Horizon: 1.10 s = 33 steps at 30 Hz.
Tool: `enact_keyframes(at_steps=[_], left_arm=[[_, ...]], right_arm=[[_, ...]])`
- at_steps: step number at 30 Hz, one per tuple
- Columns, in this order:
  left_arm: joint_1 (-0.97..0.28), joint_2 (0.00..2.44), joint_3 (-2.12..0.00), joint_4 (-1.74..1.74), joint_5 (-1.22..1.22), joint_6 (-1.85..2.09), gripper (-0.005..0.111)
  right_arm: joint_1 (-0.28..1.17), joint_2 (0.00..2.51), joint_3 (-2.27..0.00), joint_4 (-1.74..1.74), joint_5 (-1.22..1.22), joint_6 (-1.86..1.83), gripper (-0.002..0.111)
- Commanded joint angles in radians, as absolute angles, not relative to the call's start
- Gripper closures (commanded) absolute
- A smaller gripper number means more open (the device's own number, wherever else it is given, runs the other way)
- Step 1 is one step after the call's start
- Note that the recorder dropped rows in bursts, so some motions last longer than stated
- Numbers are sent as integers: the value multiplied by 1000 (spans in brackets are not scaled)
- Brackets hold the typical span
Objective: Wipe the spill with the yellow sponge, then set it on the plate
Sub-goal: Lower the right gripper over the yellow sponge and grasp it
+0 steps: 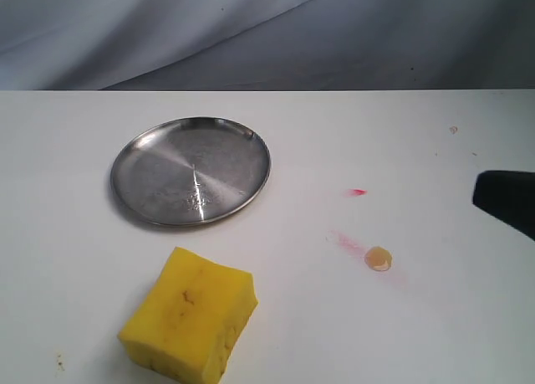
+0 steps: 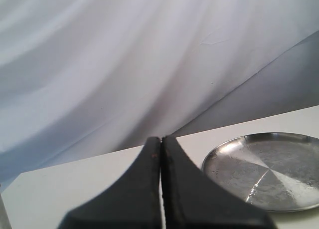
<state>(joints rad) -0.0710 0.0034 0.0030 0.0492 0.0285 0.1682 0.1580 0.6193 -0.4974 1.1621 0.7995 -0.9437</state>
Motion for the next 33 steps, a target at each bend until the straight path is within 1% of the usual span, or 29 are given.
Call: enact_keyframes(at_steps=[1, 6, 7, 11, 14, 15, 18, 20, 21, 26, 27, 28, 29, 30, 32, 33], left_arm=[[-69, 0, 0, 42, 22, 158, 107], [-69, 0, 0, 42, 22, 158, 107], [-69, 0, 0, 42, 22, 158, 107], [-69, 0, 0, 42, 22, 158, 107], [-69, 0, 0, 42, 22, 158, 107], [-69, 0, 0, 42, 22, 158, 107], [-69, 0, 0, 42, 22, 158, 107], [-69, 0, 0, 42, 22, 158, 107], [-69, 0, 0, 42, 22, 158, 107], [-69, 0, 0, 42, 22, 158, 107], [-69, 0, 0, 42, 22, 158, 107], [-69, 0, 0, 42, 22, 158, 107], [-69, 0, 0, 42, 22, 158, 107], [-69, 0, 0, 42, 22, 158, 107], [-69, 0, 0, 42, 22, 158, 107], [-69, 0, 0, 42, 22, 158, 107]], right_arm=[[151, 797, -587, 1135, 826, -941, 108], [181, 967, -687, 1046, 815, -889, 108], [228, 1038, -731, 977, 780, -847, 108], [348, 1178, -832, 786, 732, -723, 108], [529, 1352, -937, 547, 694, -526, 108], [565, 1385, -956, 517, 687, -491, 108], [707, 1531, -1054, 347, 673, -229, 108], [794, 1604, -1119, 234, 684, -149, 108], [840, 1641, -1152, 189, 684, -151, 108], [970, 1748, -1245, 73, 672, -229, 108], [991, 1779, -1272, 79, 665, -235, 105], [1006, 1810, -1301, 97, 665, -237, 97], [1014, 1841, -1329, 128, 677, -237, 85], [1022, 1873, -1353, 171, 688, -237, 68], [1027, 1916, -1380, 199, 703, -235, 40], [1027, 1933, -1387, 199, 706, -235, 30]])
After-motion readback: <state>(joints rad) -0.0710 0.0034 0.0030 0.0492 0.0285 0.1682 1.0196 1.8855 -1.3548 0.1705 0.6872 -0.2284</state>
